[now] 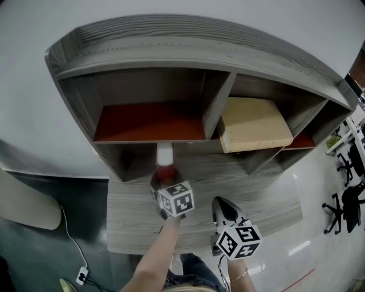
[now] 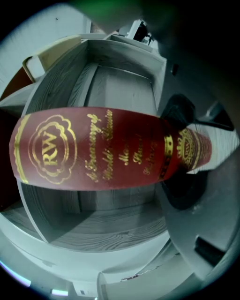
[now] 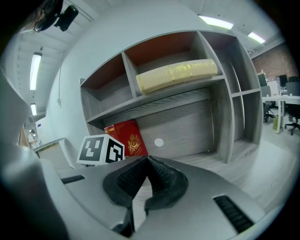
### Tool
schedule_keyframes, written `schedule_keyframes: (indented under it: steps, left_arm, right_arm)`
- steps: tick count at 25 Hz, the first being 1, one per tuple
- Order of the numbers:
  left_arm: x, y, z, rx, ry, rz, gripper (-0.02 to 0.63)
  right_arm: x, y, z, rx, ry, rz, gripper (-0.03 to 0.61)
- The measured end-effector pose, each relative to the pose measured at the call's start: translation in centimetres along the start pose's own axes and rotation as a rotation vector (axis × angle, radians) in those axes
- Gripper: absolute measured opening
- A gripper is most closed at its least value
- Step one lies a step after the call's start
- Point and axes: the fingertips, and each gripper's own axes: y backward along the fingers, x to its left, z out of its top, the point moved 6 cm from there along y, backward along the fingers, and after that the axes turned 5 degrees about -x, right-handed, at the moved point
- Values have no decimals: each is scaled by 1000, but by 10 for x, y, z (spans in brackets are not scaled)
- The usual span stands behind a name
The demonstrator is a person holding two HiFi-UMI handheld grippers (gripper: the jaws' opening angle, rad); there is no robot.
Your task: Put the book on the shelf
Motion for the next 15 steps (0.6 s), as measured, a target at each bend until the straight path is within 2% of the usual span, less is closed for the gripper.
schedule_keyframes:
  steps: [15]
  left_arm:
    - [-4,-13,3,-6,-37,3,235]
  right_arm:
    - [-5,-9,-1,14,-10,0,9]
